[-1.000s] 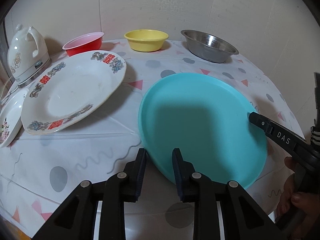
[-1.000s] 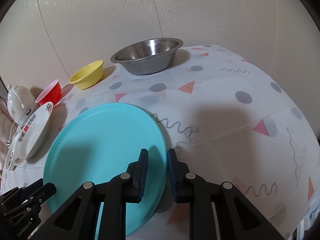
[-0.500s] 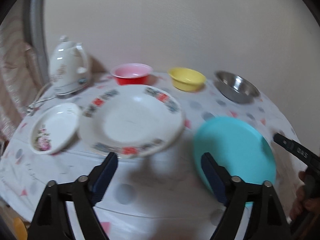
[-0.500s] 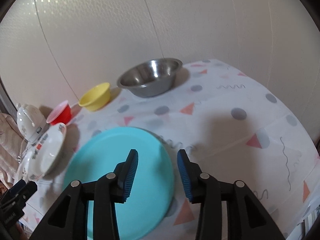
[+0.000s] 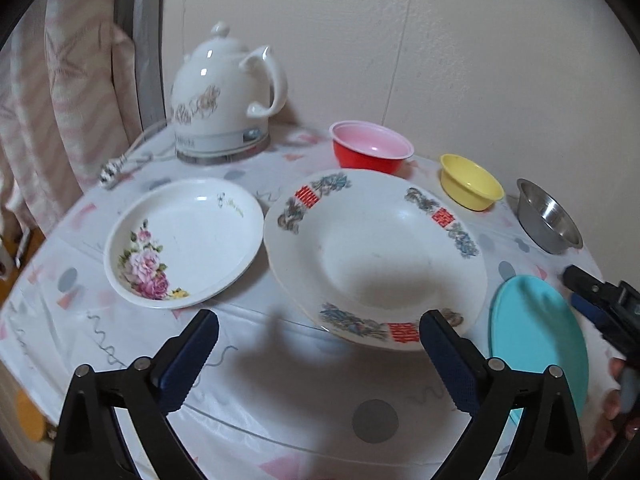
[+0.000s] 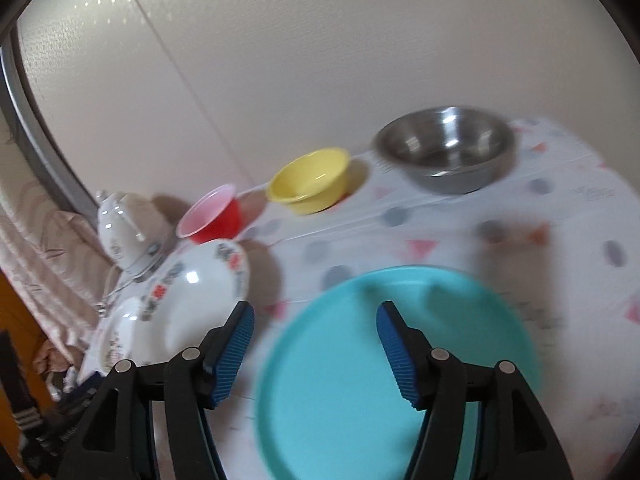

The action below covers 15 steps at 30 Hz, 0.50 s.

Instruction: Organize plates and bowls

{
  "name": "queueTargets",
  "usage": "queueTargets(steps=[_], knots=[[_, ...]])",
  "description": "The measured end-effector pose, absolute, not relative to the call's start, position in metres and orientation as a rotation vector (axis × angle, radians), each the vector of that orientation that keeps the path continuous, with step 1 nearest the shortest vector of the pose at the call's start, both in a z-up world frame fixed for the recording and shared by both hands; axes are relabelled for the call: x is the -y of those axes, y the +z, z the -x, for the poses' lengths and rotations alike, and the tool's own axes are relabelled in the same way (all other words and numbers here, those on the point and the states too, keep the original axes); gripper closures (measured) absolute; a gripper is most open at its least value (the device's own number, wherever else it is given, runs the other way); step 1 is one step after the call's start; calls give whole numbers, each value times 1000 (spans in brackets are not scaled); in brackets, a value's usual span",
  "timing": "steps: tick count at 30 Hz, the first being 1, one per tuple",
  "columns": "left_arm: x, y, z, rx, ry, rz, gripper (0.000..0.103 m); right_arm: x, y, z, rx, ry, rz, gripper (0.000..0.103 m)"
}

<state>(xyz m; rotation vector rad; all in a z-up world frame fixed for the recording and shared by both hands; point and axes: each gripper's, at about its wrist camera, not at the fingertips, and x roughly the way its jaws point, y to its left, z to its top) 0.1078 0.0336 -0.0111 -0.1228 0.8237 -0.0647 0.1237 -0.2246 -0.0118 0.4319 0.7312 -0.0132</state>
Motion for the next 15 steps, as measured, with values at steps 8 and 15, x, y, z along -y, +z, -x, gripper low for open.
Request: queueTargets(steps=[8,15], knots=[[-52,-28,-123,-867,-74,210,4,197,-27,-171,-807,55,-512,38],[-52,-35,-132,-886,-92,221,15,187,-34,-201,-835,51,-511,38]])
